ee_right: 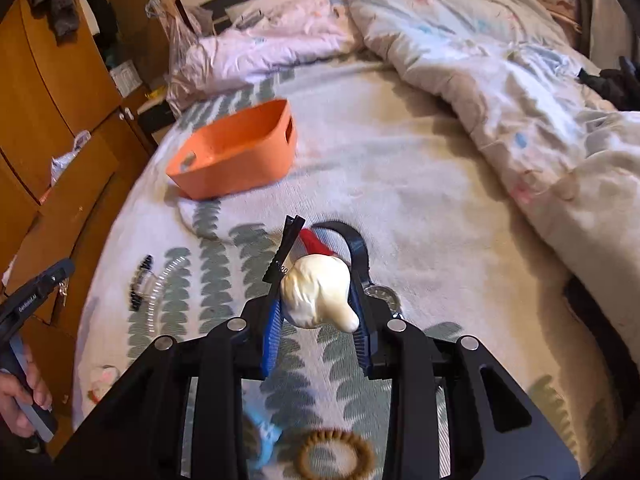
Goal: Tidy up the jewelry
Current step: 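Carry brooch toward black bead bracelet while right tool carries figurine toward watch, then open left tool beside black bead bracelet while right tool releases figurine near watch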
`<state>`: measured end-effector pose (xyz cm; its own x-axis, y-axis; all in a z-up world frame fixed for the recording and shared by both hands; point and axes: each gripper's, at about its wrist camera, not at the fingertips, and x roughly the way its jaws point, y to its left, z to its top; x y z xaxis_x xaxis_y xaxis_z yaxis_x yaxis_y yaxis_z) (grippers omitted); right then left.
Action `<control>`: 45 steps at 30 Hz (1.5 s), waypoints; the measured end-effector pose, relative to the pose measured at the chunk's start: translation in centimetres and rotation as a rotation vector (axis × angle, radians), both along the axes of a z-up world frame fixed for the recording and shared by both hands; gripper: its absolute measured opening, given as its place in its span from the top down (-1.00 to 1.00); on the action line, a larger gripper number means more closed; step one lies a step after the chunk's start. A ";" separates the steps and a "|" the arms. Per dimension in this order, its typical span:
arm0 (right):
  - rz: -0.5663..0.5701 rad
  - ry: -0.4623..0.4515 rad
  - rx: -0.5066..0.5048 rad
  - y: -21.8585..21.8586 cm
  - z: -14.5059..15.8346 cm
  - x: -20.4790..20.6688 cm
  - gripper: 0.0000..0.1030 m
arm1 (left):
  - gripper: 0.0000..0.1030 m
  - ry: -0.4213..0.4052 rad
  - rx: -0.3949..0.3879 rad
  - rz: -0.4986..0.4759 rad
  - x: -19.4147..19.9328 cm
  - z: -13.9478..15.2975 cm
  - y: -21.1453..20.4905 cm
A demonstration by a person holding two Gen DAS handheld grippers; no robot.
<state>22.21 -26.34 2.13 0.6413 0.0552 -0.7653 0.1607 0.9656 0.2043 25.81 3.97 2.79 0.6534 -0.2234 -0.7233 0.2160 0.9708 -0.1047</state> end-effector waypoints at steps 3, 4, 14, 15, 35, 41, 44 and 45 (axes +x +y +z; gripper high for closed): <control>-0.002 0.016 -0.021 -0.2 -1.0 1.0 0.40 | 0.67 0.006 -0.010 0.003 1.0 -1.3 -0.3; -0.004 0.019 -0.027 -0.3 -1.2 1.2 0.40 | 0.67 0.008 -0.009 0.002 1.2 -1.6 -0.4; -0.007 0.053 -0.043 -0.5 -3.2 2.6 0.40 | 0.67 0.031 0.016 0.009 2.3 -4.3 -0.7; -0.006 0.054 -0.045 -0.4 -3.2 2.6 0.40 | 0.67 0.031 0.021 0.010 2.3 -4.4 -0.7; -0.007 0.026 -0.050 -0.6 -2.3 2.4 0.32 | 0.66 0.029 0.013 0.021 2.4 -4.1 -0.8; -0.018 0.008 -0.049 -0.8 -1.3 2.0 0.04 | 0.55 0.018 0.010 0.039 2.1 -3.3 -0.6; -0.019 -0.009 -0.047 -0.8 -0.7 1.6 -0.09 | 0.43 0.011 0.006 0.047 1.7 -3.0 -0.7; -0.019 -0.014 -0.048 -0.8 -0.5 1.6 -0.11 | 0.43 0.008 0.011 0.046 1.6 -2.8 -0.8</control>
<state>23.76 -27.12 1.62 0.6523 0.0065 -0.7580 0.1770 0.9710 0.1606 27.43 3.21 -0.04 0.6568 -0.1851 -0.7310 0.1699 0.9808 -0.0957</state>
